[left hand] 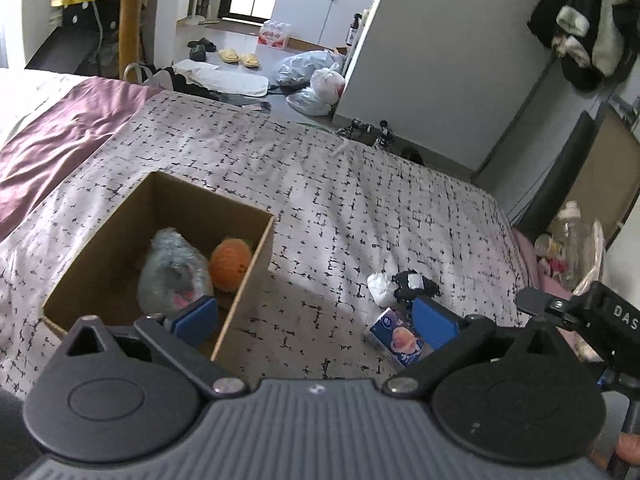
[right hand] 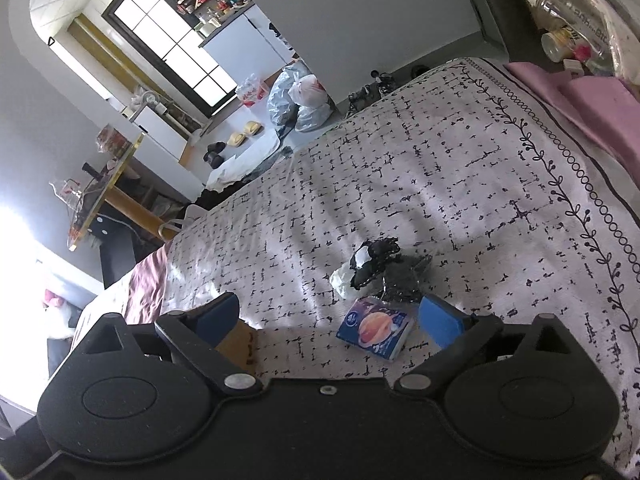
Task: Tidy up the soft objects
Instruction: 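Open the right tool to release the burger and withdraw from the box, then grasp the blue snack packet with the left tool while the right tool grasps the clear bag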
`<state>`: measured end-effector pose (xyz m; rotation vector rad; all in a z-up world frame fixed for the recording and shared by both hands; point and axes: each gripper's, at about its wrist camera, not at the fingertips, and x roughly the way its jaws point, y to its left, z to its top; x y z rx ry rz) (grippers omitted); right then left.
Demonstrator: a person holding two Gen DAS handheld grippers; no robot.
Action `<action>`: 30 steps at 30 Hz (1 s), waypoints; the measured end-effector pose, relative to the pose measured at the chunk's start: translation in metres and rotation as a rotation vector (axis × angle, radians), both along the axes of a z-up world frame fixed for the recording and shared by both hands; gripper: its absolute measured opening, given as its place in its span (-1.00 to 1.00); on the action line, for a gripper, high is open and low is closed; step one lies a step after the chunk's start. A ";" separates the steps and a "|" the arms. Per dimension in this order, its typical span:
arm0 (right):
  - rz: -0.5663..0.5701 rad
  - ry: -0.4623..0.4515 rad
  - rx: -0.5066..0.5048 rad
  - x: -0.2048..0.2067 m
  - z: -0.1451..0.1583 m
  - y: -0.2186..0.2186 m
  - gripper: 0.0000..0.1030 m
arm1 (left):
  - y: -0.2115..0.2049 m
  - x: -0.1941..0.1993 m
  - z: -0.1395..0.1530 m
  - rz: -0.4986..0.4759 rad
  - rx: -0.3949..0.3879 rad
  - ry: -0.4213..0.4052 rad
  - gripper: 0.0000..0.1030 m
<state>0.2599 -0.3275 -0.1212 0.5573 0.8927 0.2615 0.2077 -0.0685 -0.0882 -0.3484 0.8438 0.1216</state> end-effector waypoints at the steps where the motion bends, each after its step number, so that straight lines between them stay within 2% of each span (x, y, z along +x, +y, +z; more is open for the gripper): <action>1: 0.003 -0.003 0.004 0.000 -0.004 -0.001 0.86 | -0.002 0.002 -0.002 -0.005 0.004 0.005 1.00; 5: 0.020 0.026 0.038 0.004 -0.023 -0.004 0.70 | -0.013 0.013 -0.015 -0.007 0.031 0.069 0.99; 13: 0.023 0.087 0.101 0.017 -0.052 -0.016 0.50 | -0.034 0.032 -0.044 0.018 0.050 0.113 0.98; 16: 0.010 0.129 0.134 0.022 -0.063 -0.022 0.48 | -0.039 0.040 -0.056 0.015 0.024 0.128 0.97; 20: -0.022 0.166 0.165 0.029 -0.075 -0.031 0.33 | -0.046 0.050 -0.072 0.009 -0.005 0.137 0.94; 23: -0.037 0.185 0.181 0.034 -0.081 -0.033 0.23 | -0.051 0.058 -0.082 -0.001 -0.028 0.140 0.86; 30: -0.072 0.217 0.202 0.048 -0.096 -0.038 0.15 | -0.067 0.083 -0.108 -0.038 -0.075 0.178 0.56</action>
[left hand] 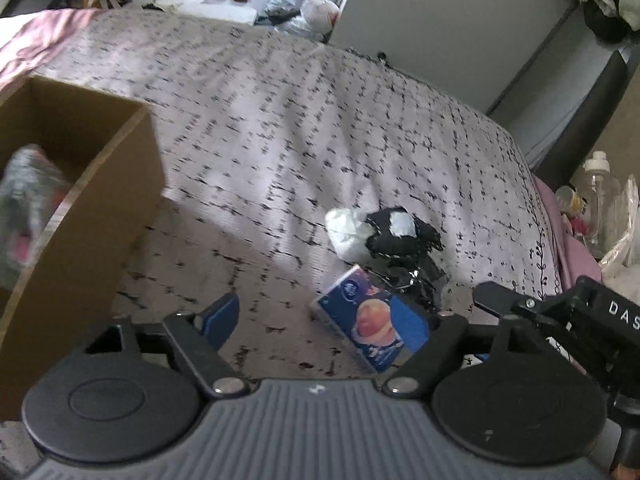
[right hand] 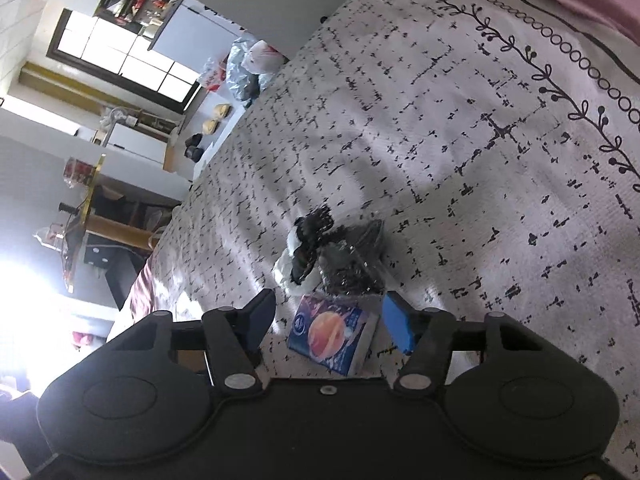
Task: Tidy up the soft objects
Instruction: 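Grasp the blue snack packet with the left tool while the right tool grasps the clear bag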
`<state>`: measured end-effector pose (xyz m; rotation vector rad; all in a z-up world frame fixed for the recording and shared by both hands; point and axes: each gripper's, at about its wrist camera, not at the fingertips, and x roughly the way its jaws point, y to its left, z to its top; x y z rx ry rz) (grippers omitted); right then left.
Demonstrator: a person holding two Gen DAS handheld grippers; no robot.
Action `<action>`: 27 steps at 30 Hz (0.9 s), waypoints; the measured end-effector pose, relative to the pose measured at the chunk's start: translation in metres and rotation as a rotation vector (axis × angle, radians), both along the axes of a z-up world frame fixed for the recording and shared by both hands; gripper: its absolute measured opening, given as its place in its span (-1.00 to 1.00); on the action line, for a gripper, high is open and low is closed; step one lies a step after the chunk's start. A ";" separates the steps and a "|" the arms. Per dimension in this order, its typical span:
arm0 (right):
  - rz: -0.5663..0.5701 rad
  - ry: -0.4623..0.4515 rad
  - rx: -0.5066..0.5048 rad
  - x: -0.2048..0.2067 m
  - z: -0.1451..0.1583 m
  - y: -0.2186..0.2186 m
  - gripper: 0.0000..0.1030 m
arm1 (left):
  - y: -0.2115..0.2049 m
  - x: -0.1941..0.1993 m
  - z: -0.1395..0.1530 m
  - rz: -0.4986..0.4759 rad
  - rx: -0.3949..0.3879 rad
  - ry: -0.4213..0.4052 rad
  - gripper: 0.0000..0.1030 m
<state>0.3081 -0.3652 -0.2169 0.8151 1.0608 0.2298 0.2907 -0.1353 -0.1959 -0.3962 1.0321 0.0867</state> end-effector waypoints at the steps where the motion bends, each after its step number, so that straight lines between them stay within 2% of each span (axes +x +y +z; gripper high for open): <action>1: -0.002 0.004 0.003 0.002 -0.002 0.000 0.15 | -0.003 0.003 -0.004 -0.009 -0.005 0.008 0.55; 6: 0.005 0.027 0.013 0.012 -0.013 0.003 0.16 | -0.013 0.020 -0.022 -0.034 -0.011 0.039 0.45; 11: 0.024 0.038 0.009 0.021 -0.024 0.008 0.16 | -0.015 0.032 -0.037 -0.036 -0.022 0.072 0.45; 17: 0.029 0.034 -0.016 0.031 -0.032 0.013 0.16 | -0.024 0.039 -0.045 -0.060 0.007 0.070 0.45; 18: 0.032 0.032 -0.024 0.034 -0.032 0.015 0.16 | -0.025 0.039 -0.046 -0.062 0.011 0.068 0.40; 22: 0.053 0.049 -0.039 0.036 -0.039 0.021 0.11 | -0.023 0.037 -0.046 -0.077 -0.017 0.065 -0.09; 23: 0.063 0.062 -0.047 0.036 -0.041 0.023 -0.05 | -0.020 0.037 -0.045 -0.079 -0.020 0.063 -0.12; 25: 0.078 0.071 -0.049 0.036 -0.044 0.026 -0.10 | -0.015 0.036 -0.045 -0.077 -0.036 0.060 -0.23; 27: 0.084 0.059 -0.058 0.034 -0.042 0.026 -0.25 | -0.011 0.033 -0.043 -0.065 -0.048 0.060 -0.26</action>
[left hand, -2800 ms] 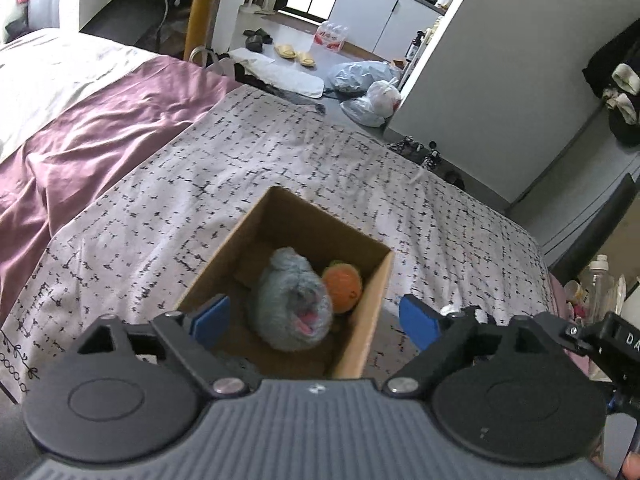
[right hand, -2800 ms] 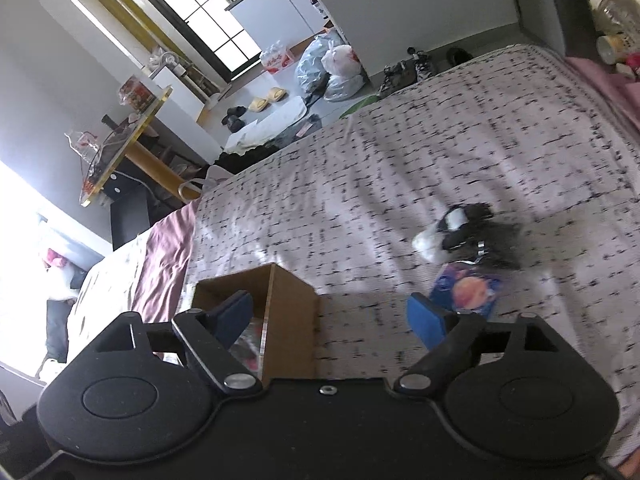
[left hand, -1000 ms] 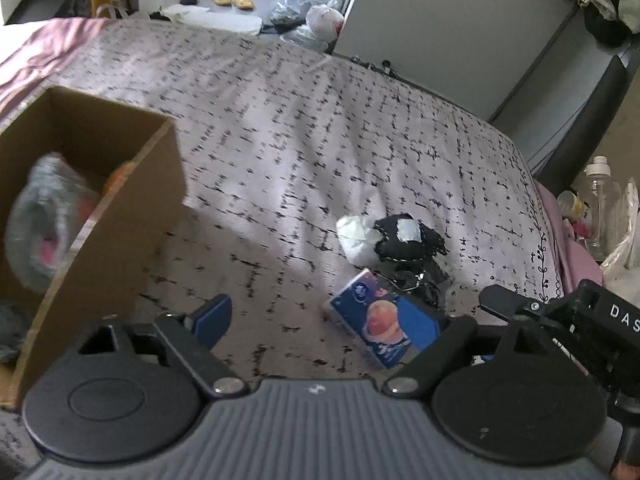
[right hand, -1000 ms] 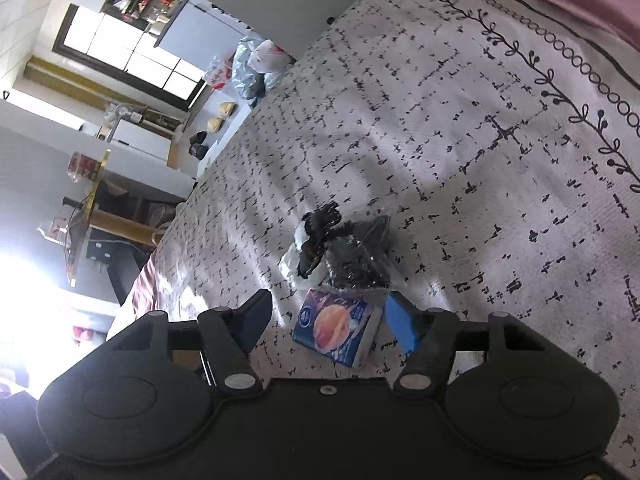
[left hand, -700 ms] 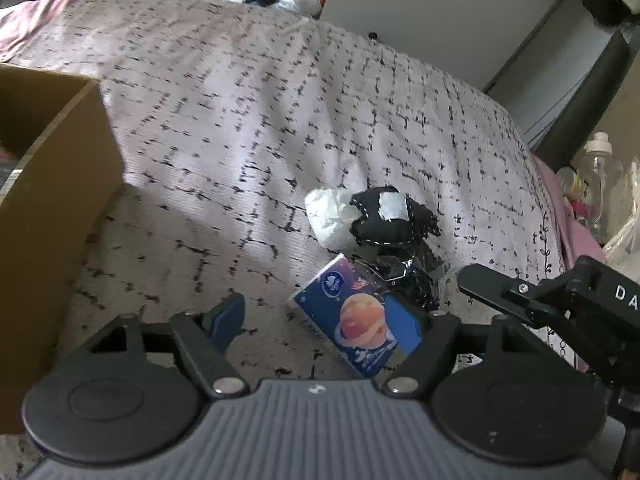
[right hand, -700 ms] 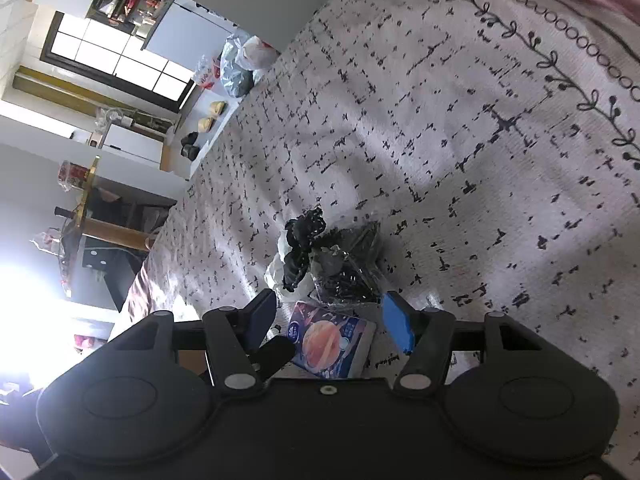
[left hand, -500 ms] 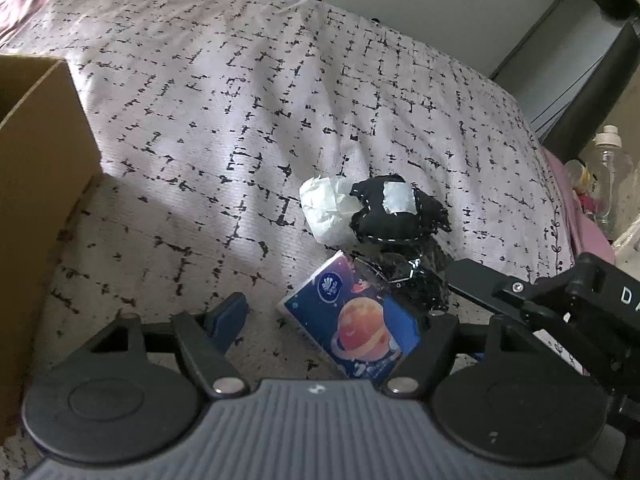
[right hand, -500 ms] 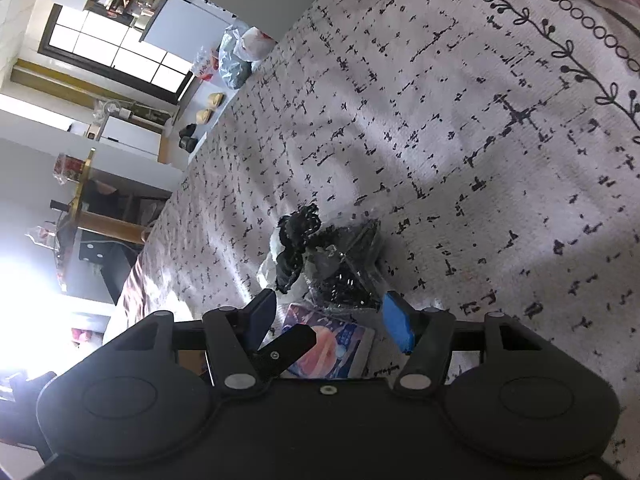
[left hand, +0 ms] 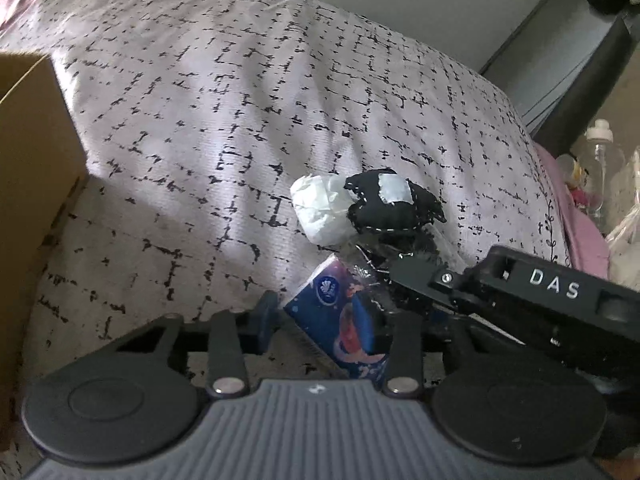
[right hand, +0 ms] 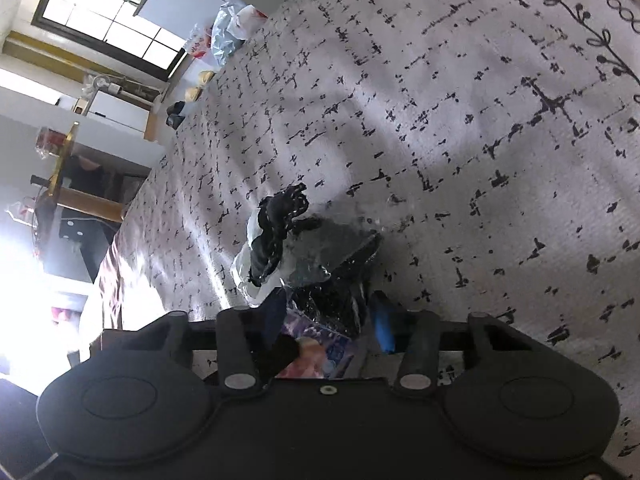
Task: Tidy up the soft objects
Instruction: 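Grasp the blue snack packet with the left tool while the right tool grasps the clear bag, then carry the packet into the box and open the left tool while the right tool drops the bag in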
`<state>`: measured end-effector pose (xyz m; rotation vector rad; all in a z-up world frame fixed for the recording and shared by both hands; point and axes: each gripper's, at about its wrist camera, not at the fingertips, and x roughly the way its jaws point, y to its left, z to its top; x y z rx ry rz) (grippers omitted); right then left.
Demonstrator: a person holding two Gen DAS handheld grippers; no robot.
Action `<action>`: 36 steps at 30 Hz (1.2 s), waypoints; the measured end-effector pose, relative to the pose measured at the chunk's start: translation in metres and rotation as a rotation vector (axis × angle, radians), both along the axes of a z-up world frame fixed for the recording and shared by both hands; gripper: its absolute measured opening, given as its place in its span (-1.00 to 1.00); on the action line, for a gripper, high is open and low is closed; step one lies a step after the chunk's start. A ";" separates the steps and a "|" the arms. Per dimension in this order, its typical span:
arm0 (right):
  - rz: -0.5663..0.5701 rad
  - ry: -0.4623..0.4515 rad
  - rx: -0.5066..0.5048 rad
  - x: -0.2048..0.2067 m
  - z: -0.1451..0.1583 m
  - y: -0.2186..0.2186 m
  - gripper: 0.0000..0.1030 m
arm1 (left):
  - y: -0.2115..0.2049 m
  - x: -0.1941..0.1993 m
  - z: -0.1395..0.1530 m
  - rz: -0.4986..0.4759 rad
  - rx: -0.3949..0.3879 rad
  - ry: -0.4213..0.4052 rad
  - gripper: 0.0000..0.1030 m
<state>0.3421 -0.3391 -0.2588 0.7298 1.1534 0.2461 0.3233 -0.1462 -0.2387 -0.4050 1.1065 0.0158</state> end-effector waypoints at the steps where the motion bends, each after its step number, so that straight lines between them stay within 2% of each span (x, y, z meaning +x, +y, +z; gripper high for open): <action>1: 0.002 -0.002 -0.003 -0.001 0.001 0.000 -0.30 | 0.001 -0.001 0.002 0.007 0.005 -0.003 -0.31; 5: 0.008 -0.011 -0.013 -0.009 0.005 -0.002 -0.42 | 0.007 -0.010 0.011 0.027 0.004 -0.029 -0.43; 13: -0.017 -0.044 -0.030 -0.026 0.019 -0.005 -0.47 | 0.019 -0.026 0.038 0.041 0.027 -0.087 -0.61; 25: -0.044 -0.070 -0.016 -0.051 0.036 -0.008 -0.47 | 0.041 -0.055 0.081 0.075 0.040 -0.159 -0.66; 36: -0.027 -0.149 -0.032 -0.069 0.075 -0.008 -0.47 | 0.072 -0.077 0.128 0.110 0.037 -0.229 -0.66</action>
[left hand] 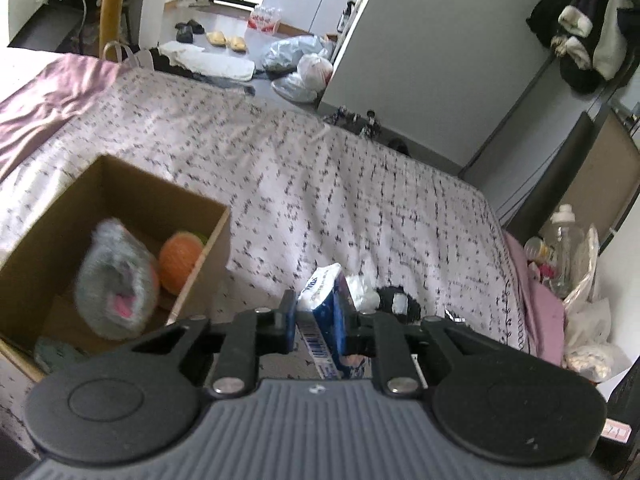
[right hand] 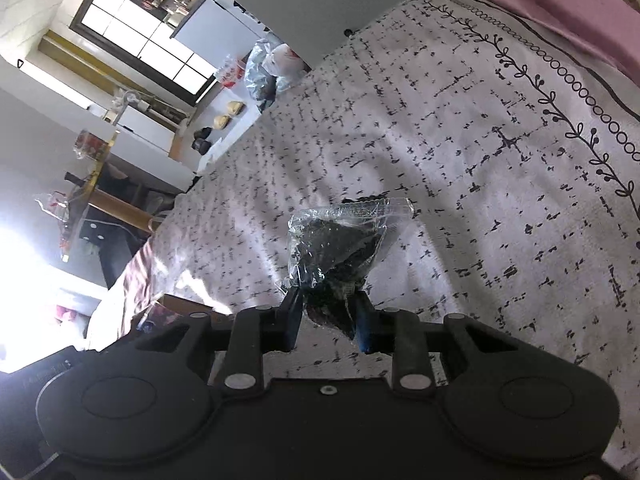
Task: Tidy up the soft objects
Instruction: 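Carry the packet into the box and open the left tool while the right tool drops the bag in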
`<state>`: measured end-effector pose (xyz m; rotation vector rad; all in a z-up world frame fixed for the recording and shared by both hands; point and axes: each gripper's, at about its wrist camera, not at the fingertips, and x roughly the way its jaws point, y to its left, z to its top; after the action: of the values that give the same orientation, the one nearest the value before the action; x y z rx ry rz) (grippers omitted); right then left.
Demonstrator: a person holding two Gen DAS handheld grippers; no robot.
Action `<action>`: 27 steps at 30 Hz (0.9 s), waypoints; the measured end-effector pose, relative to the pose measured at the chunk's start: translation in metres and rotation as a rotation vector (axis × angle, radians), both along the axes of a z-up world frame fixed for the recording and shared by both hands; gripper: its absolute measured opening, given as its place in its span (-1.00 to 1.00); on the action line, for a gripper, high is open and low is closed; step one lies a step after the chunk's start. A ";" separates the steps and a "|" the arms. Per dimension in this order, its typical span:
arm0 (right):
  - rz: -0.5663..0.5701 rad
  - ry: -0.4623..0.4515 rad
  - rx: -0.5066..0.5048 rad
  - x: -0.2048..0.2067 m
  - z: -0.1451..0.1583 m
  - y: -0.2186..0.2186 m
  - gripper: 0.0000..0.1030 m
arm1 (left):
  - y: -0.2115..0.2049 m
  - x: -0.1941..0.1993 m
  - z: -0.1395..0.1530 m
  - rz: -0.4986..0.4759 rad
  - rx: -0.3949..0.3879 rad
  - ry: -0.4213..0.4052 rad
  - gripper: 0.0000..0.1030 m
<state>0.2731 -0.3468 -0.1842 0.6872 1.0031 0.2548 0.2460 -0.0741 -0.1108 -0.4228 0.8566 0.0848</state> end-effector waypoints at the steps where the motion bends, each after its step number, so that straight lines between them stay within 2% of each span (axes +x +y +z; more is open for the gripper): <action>1: -0.002 -0.002 -0.007 -0.002 0.002 0.001 -0.47 | 0.004 -0.002 0.004 0.003 0.000 -0.006 -0.66; 6: -0.006 -0.025 -0.010 -0.007 0.019 0.009 -0.47 | 0.026 -0.009 0.023 0.025 0.005 -0.035 -0.66; 13: 0.040 -0.068 -0.016 -0.008 0.045 0.042 -0.47 | 0.065 -0.017 0.036 0.074 -0.009 -0.050 -0.66; 27: 0.115 -0.072 -0.032 -0.009 0.068 0.112 -0.47 | 0.136 -0.033 0.033 0.137 -0.036 -0.020 -0.66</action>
<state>0.2641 -0.2348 -0.1164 0.5879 0.9772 0.3606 0.2132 0.0621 -0.0780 -0.5152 0.8103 0.1914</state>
